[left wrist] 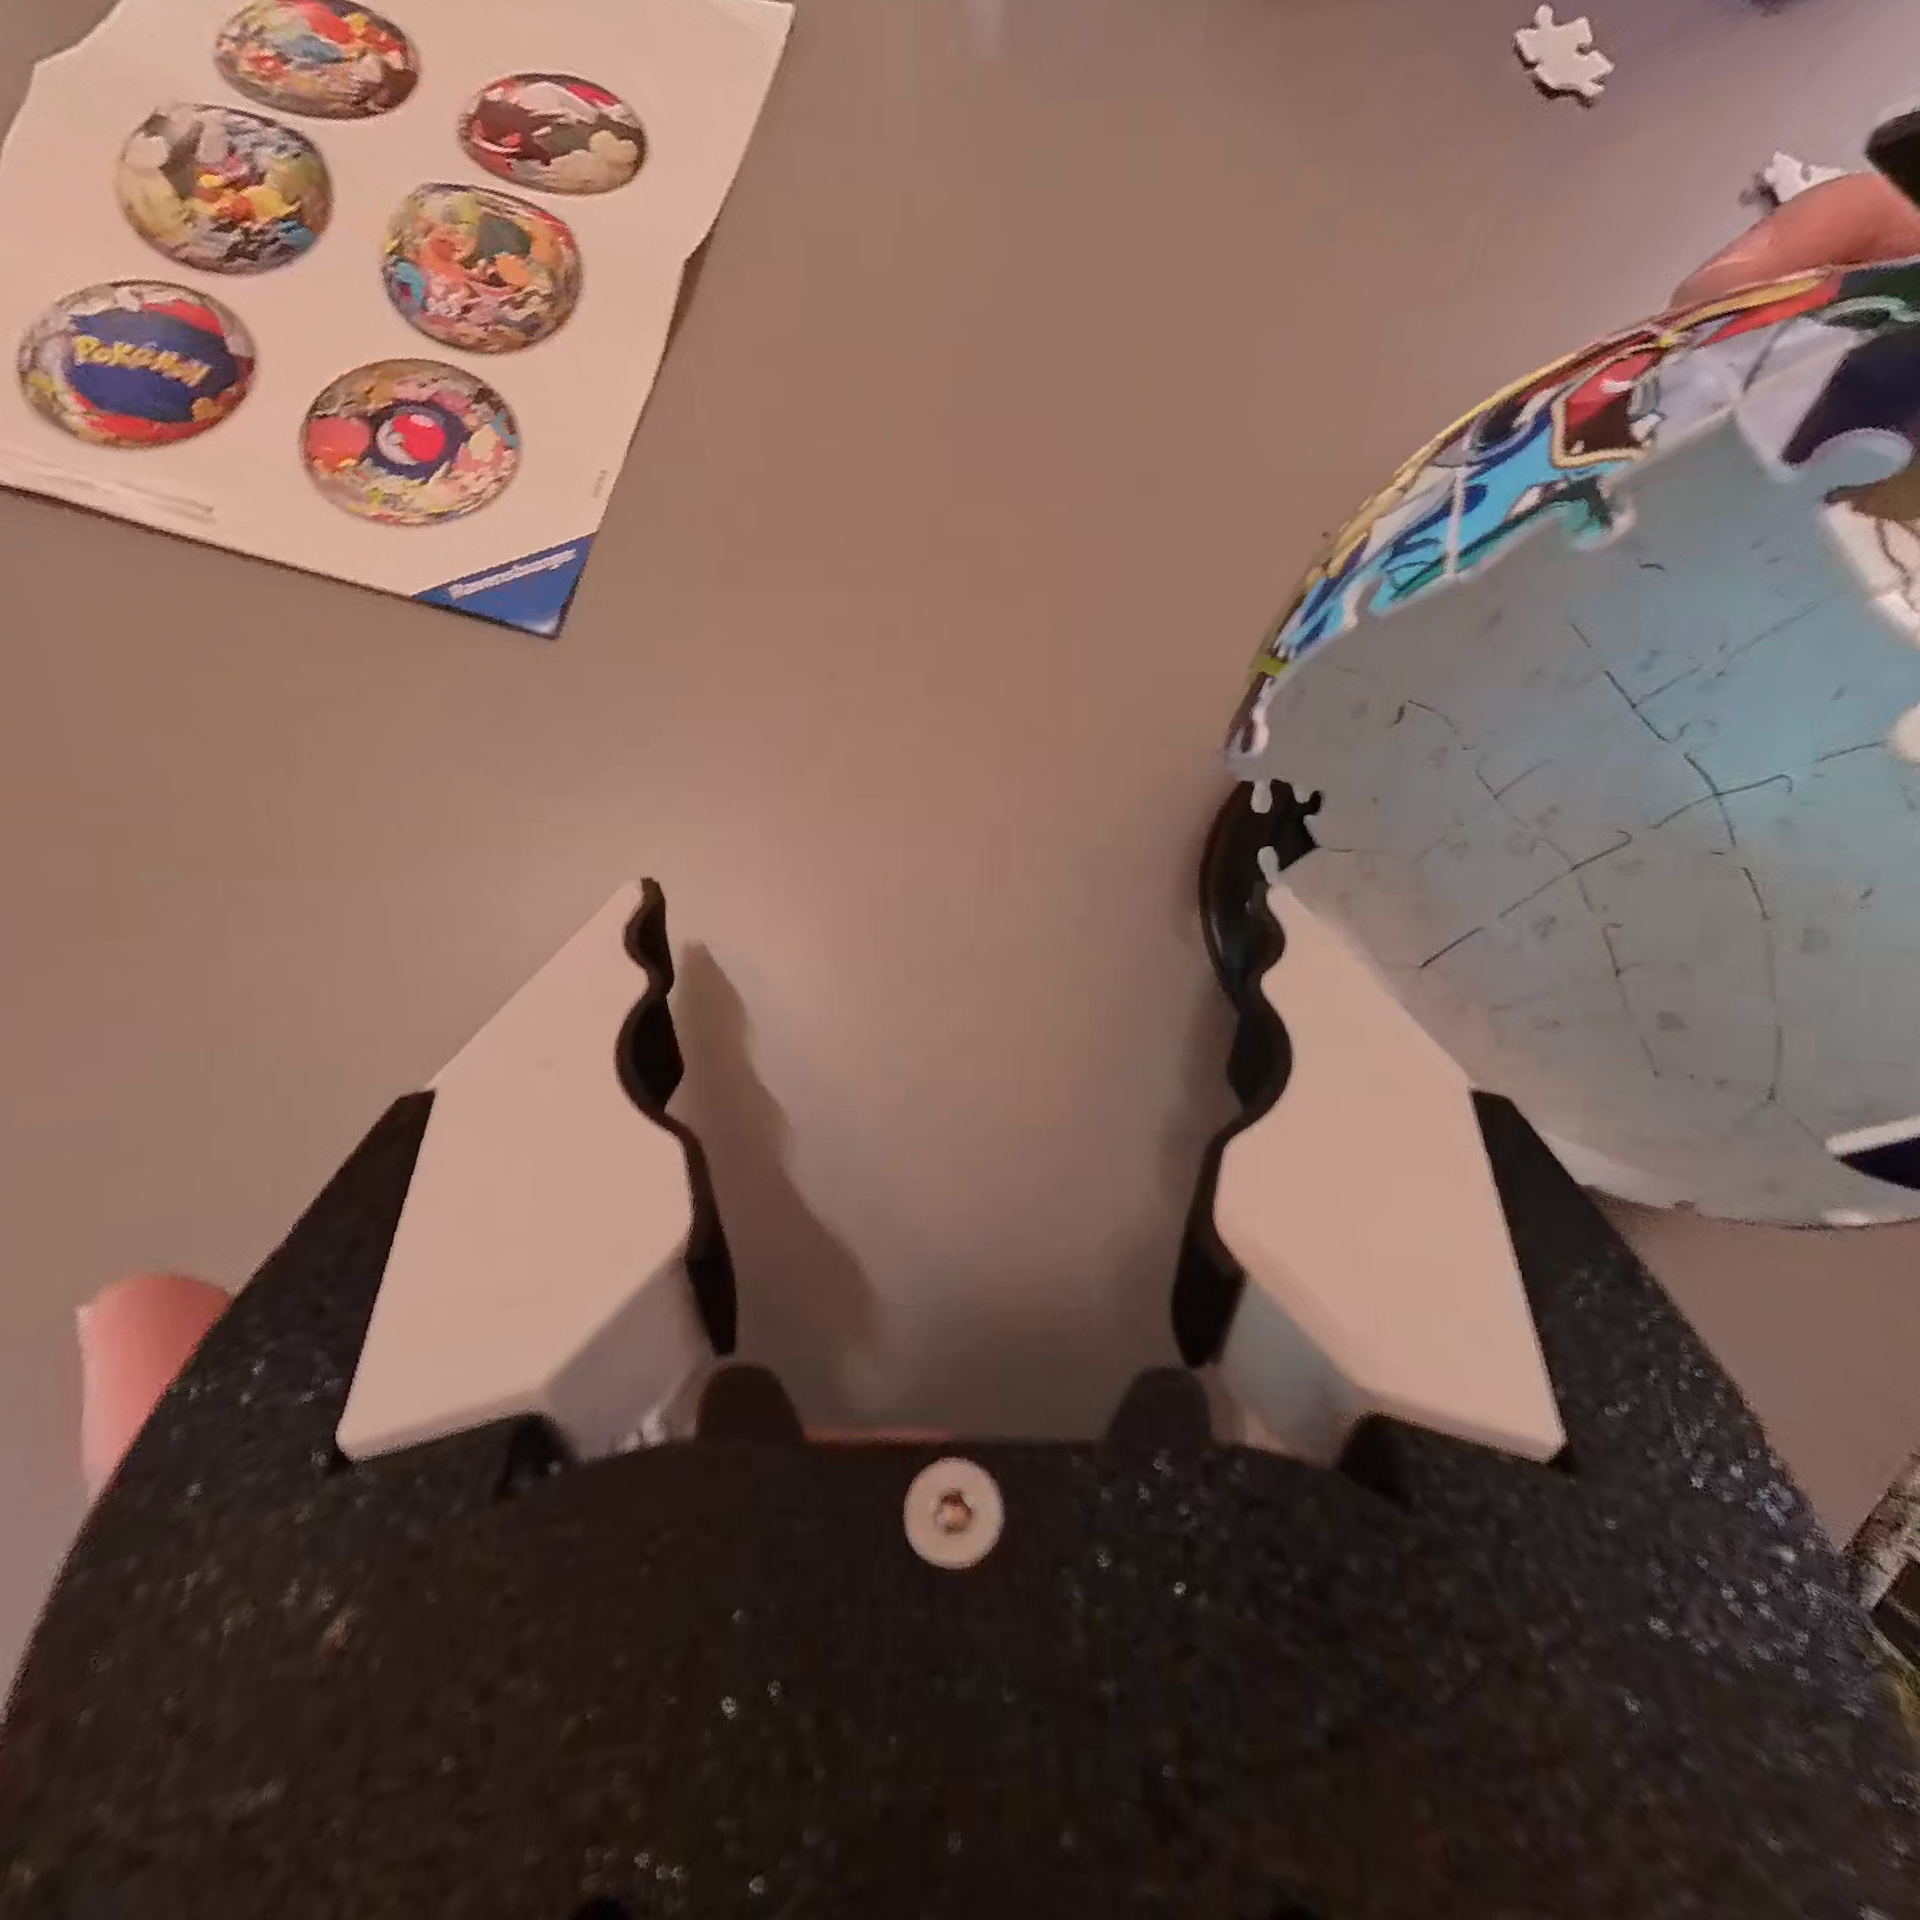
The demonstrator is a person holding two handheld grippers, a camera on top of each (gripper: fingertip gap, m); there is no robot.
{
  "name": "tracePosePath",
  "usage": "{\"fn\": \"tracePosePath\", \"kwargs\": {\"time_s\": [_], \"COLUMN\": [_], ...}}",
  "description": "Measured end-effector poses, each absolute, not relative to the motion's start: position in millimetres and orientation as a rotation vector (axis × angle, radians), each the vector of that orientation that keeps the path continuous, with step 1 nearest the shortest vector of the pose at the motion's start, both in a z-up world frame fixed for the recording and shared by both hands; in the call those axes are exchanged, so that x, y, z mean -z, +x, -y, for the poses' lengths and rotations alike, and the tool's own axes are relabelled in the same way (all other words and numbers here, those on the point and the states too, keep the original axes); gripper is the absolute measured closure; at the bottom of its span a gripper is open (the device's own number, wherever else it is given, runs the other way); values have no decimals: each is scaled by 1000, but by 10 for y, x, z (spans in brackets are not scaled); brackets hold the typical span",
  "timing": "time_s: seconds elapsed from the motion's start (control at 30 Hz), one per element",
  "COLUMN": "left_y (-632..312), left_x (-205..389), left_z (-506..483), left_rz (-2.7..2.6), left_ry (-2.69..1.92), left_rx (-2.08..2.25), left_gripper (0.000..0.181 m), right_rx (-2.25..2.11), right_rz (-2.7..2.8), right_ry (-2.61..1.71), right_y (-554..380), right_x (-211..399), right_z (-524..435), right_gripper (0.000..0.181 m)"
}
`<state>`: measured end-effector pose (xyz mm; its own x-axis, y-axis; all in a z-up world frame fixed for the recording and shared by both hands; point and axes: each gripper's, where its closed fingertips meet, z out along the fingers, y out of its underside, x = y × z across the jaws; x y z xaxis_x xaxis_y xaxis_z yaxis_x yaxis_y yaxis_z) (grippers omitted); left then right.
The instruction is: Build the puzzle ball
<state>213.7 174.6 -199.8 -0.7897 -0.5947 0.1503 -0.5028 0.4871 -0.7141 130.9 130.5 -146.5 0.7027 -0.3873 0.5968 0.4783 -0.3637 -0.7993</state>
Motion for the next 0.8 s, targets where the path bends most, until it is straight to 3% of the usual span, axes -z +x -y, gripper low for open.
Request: {"fn": "tracePosePath", "kwargs": {"time_s": [0.3,0.8], "left_y": [2170,1922], "left_x": [1932,1860], "left_z": [-1938,-2191], "left_rz": [-2560,-2685], "left_ry": [-1042,-785], "left_rx": [1199,1200], "left_gripper": [79,86], "right_rx": [796,811], "right_rz": [48,-23], "right_ry": [-1801,-1904], "right_y": [1339,1277], "right_x": [1550,1410], "right_z": [-1209,-1202], "right_gripper": [35,38]}}
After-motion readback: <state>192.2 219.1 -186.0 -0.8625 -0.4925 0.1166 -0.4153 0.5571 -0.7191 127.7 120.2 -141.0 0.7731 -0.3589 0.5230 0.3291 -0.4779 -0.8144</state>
